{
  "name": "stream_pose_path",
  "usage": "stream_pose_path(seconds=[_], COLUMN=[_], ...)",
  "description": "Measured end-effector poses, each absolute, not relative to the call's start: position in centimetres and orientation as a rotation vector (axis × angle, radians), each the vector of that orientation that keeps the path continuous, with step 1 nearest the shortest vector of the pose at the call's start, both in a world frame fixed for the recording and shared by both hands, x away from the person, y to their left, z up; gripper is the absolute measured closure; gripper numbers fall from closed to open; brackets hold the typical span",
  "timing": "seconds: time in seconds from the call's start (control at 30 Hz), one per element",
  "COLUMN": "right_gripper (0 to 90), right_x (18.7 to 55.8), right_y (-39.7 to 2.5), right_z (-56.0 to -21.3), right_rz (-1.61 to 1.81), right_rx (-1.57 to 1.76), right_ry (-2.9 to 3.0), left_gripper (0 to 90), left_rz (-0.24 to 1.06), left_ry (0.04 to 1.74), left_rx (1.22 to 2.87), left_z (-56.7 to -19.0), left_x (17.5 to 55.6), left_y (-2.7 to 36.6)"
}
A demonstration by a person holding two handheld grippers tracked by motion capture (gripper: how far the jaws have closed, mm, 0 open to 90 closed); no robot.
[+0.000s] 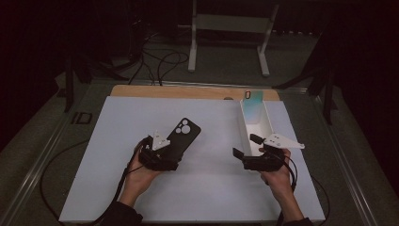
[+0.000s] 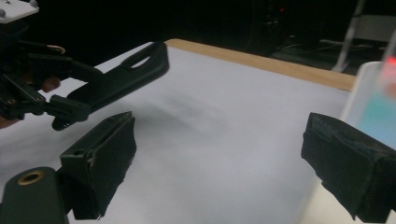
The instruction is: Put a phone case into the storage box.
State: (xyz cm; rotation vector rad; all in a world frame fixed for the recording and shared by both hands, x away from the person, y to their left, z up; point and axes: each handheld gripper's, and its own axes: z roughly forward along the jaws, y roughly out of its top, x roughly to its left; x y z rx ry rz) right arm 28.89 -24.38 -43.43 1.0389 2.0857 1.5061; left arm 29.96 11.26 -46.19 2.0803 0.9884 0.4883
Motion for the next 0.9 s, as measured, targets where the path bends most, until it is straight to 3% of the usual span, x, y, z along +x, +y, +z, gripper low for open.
stream_pose_path(seconds=[0.9], right_gripper=[13.2], right_x=[31.1], right_y=[-18.5], right_z=[-42.0], right_rz=[1.600], right_rx=[1.012], right_ry=[2.243], left_gripper=[15.9], left_rz=[0.448], left_ry=[0.810], left_rx=[2.007], left_z=[-44.1], left_x=[27.9], left_y=[9.1])
